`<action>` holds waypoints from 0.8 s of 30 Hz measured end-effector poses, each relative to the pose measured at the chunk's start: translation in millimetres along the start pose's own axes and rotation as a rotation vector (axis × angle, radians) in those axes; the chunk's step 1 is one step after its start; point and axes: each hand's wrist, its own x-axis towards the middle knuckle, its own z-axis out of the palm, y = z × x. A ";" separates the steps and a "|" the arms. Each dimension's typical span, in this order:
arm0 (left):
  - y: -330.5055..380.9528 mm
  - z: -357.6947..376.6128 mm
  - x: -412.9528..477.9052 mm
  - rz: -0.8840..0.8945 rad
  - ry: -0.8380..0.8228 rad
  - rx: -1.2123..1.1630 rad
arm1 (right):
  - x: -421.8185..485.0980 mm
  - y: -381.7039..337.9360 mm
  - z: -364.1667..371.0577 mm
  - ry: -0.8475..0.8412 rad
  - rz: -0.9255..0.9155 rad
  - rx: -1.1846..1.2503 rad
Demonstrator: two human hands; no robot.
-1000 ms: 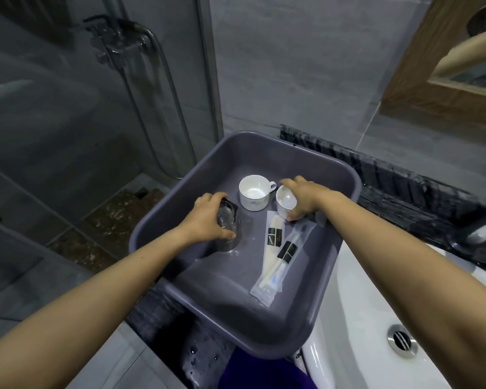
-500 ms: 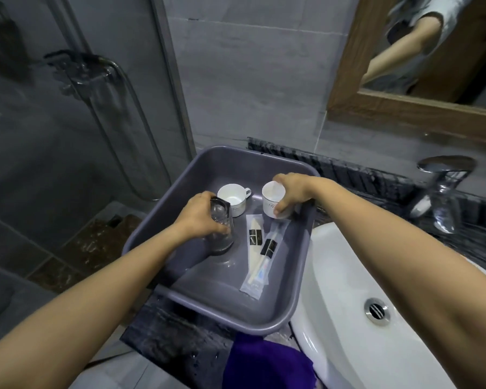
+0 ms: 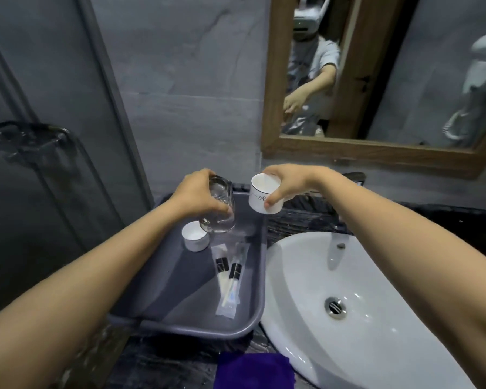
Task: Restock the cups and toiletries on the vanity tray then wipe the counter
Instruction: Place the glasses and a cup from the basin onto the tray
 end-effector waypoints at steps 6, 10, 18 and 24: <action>62.2 8.3 7.9 0.153 -0.057 0.003 | -65.6 28.3 -27.8 0.062 0.118 -0.058; 108.5 31.3 8.9 0.243 -0.113 -0.006 | -112.7 60.1 -38.3 0.092 0.205 -0.024; 212.0 109.3 8.9 0.383 -0.245 -0.042 | -199.0 153.0 -56.4 0.142 0.353 0.020; 285.4 198.2 5.8 0.409 -0.317 -0.081 | -247.4 247.0 -58.1 0.109 0.411 -0.097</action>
